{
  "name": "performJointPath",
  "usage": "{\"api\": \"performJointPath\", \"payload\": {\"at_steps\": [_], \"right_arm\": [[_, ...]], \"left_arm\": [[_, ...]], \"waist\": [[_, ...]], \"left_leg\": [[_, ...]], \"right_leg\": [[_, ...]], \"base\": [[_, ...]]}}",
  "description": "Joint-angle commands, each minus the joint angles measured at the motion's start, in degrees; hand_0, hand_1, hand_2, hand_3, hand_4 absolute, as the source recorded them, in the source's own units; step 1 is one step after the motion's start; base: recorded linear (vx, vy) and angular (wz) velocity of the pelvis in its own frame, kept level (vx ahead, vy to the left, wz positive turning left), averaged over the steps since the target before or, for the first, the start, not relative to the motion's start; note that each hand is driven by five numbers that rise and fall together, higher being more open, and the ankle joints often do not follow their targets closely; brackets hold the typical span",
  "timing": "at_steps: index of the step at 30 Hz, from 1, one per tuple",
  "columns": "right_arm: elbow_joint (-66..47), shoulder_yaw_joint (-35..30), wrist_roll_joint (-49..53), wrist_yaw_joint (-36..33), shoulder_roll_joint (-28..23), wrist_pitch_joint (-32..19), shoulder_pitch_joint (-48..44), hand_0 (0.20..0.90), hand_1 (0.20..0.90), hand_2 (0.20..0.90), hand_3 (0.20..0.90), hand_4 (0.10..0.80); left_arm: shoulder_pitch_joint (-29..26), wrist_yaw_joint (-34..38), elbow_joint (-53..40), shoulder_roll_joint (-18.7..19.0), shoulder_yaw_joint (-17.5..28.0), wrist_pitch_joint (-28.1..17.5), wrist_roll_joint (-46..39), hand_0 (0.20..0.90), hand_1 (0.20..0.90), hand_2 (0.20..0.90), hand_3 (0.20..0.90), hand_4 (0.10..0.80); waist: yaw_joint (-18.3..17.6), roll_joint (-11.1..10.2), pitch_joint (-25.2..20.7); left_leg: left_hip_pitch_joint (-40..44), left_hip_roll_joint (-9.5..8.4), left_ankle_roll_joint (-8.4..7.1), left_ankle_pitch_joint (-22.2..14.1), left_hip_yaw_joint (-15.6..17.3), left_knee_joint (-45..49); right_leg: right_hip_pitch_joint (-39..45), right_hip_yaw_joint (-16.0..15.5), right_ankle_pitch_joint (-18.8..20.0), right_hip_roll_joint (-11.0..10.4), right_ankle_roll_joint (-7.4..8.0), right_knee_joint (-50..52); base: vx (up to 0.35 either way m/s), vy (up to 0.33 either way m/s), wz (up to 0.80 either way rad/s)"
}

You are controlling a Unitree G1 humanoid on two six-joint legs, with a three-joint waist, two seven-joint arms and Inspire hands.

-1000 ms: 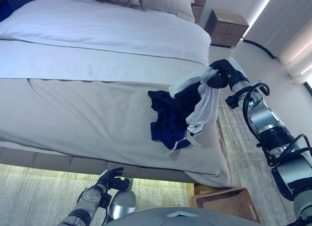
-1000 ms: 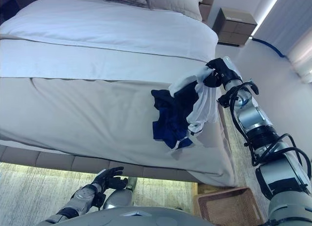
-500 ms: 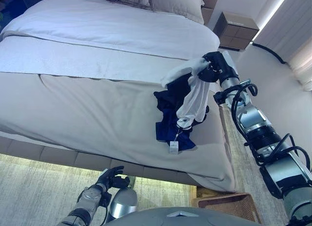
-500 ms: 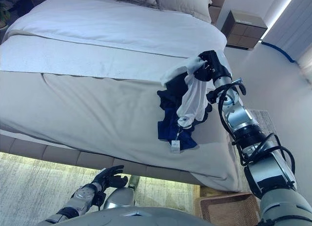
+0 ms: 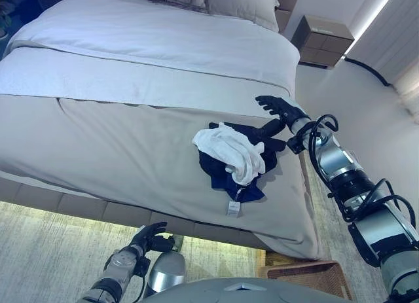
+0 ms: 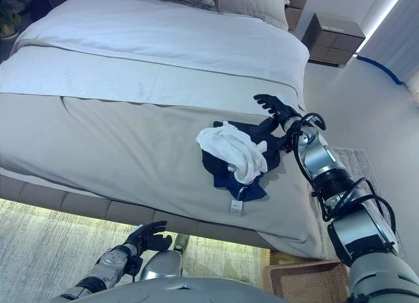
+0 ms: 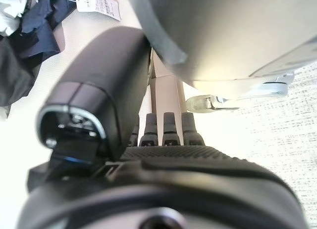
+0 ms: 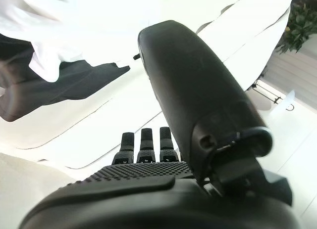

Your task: Pick up the clothes from the bed and place them into the basket

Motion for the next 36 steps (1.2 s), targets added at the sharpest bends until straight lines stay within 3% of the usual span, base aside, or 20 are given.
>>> {"api": "performJointPath", "payload": {"at_steps": [1, 8, 9, 10, 11, 14, 19, 20, 25, 30, 36], "right_arm": [[-1.19, 2.18, -2.53, -2.42, -5.60, -3.82, -11.35, 0.300, 0.300, 0.300, 0.200, 0.100], [-0.74, 2.69, -4.79, -1.41, -4.57, -4.35, -10.65, 0.300, 0.300, 0.300, 0.200, 0.100], [-0.60, 2.79, -4.99, -1.30, -4.34, -4.23, -10.54, 0.354, 0.354, 0.354, 0.263, 0.163], [-0.53, 2.84, -5.09, -1.17, -4.23, -4.18, -10.49, 0.479, 0.479, 0.479, 0.409, 0.309], [-0.28, 3.14, -5.67, -0.47, -3.80, -3.70, -10.24, 0.900, 0.900, 0.900, 0.900, 0.800], [0.81, 4.61, -9.64, 1.23, -2.55, -2.20, -10.08, 0.900, 0.900, 0.900, 0.900, 0.800], [5.92, 8.84, -12.25, -2.25, -0.48, -0.12, -13.62, 0.900, 0.900, 0.900, 0.900, 0.800], [10.71, 10.89, -12.59, -3.80, 1.01, 2.12, -17.00, 0.900, 0.900, 0.900, 0.900, 0.800], [23.20, 10.84, -8.78, -3.21, 3.49, 5.47, -21.52, 0.900, 0.900, 0.900, 0.900, 0.800], [32.72, 10.70, -10.49, -4.12, 4.36, 6.95, -23.69, 0.900, 0.900, 0.900, 0.900, 0.800], [34.34, 10.61, -13.82, -3.95, 3.92, 7.04, -23.77, 0.900, 0.900, 0.900, 0.900, 0.800]], "left_arm": [[2.36, -0.61, 2.74, 3.42, -4.86, 0.99, 1.36, 0.900, 0.900, 0.900, 0.900, 0.800], [2.46, -0.83, 2.68, 3.21, -5.19, -0.07, 1.24, 0.900, 0.900, 0.900, 0.900, 0.800], [2.39, -0.81, 2.66, 3.21, -5.34, -0.14, 1.09, 0.900, 0.900, 0.900, 0.900, 0.800], [2.36, -0.81, 2.65, 3.21, -5.40, -0.19, 1.03, 0.900, 0.900, 0.900, 0.900, 0.800], [2.18, -0.88, 2.47, 3.19, -5.54, -0.23, 0.91, 0.900, 0.900, 0.900, 0.900, 0.800], [1.51, -0.63, 1.75, 3.29, -6.15, -0.10, -0.03, 0.900, 0.900, 0.900, 0.900, 0.800], [-2.79, 0.56, -0.08, 4.43, -8.00, -0.06, -2.61, 0.900, 0.900, 0.900, 0.900, 0.800], [-5.67, 1.38, -0.97, 5.00, -8.77, -0.05, -3.93, 0.900, 0.900, 0.900, 0.900, 0.800], [-8.51, 2.39, -1.49, 5.36, -9.72, -0.37, -5.34, 0.900, 0.900, 0.900, 0.900, 0.800], [-8.37, 3.31, -0.82, 5.05, -9.92, -0.57, -5.91, 0.900, 0.900, 0.900, 0.900, 0.800], [-8.02, 2.71, -0.57, 5.02, -9.77, -0.55, -6.01, 0.900, 0.900, 0.900, 0.900, 0.800]], "waist": [[1.57, -0.24, -1.65], [2.07, -0.45, -0.96], [2.09, -0.47, -0.88], [2.10, -0.48, -0.84], [2.15, -0.50, -0.64], [2.55, -0.55, 0.25], [4.19, -1.23, 4.50], [5.47, -1.56, 7.17], [7.73, -0.97, 10.31], [9.33, -0.02, 11.07], [9.37, 0.86, 10.97]], "left_leg": [[5.85, -1.62, 2.45, -10.76, 3.85, 0.07], [5.88, -1.61, 2.55, -10.83, 4.31, 0.07], [5.84, -1.62, 2.57, -10.83, 4.30, 0.07], [5.82, -1.62, 2.58, -10.83, 4.29, 0.07], [5.64, -1.65, 2.62, -10.83, 4.27, 0.19], [4.78, -1.62, 2.69, -10.80, 4.10, 0.79], [0.67, -1.54, 2.94, -10.72, 2.91, 2.68], [-2.25, -1.61, 3.07, -10.43, 1.90, 3.55], [-5.83, -2.08, 3.16, -9.07, -0.02, 3.27], [-6.15, -2.07, 2.55, -8.64, -1.85, 1.05], [-6.34, -2.26, 2.35, -8.51, -2.17, 0.82]], "right_leg": [[-4.89, 0.83, 0.23, 2.26, -3.10, 4.05], [-5.27, -0.02, 0.50, 1.95, -2.72, 4.47], [-5.36, 0.02, 0.50, 1.93, -2.70, 4.52], [-5.40, 0.04, 0.50, 1.92, -2.70, 4.54], [-5.65, 0.08, 0.49, 1.86, -2.71, 4.72], [-6.42, 0.18, 0.53, 1.69, -2.65, 5.22], [-9.56, 0.46, 0.81, 1.86, -2.78, 6.29], [-11.40, 0.31, 1.29, 2.01, -2.74, 6.39], [-13.69, -0.58, 1.68, 2.25, -2.76, 6.40], [-14.17, -1.18, 0.77, 2.42, -2.27, 6.40], [-14.98, -1.56, 0.41, 1.54, -2.38, 7.42]], "base": [[0.000, 0.000, 0.00], [0.000, 0.000, 0.00], [0.000, 0.000, 0.00], [0.000, 0.000, 0.00], [0.000, 0.000, 0.00], [0.000, 0.010, 0.00], [-0.195, -0.060, 0.04], [-0.177, -0.076, 0.07], [-0.126, -0.030, 0.20], [0.004, 0.025, 0.20], [0.019, 0.057, 0.03]]}}
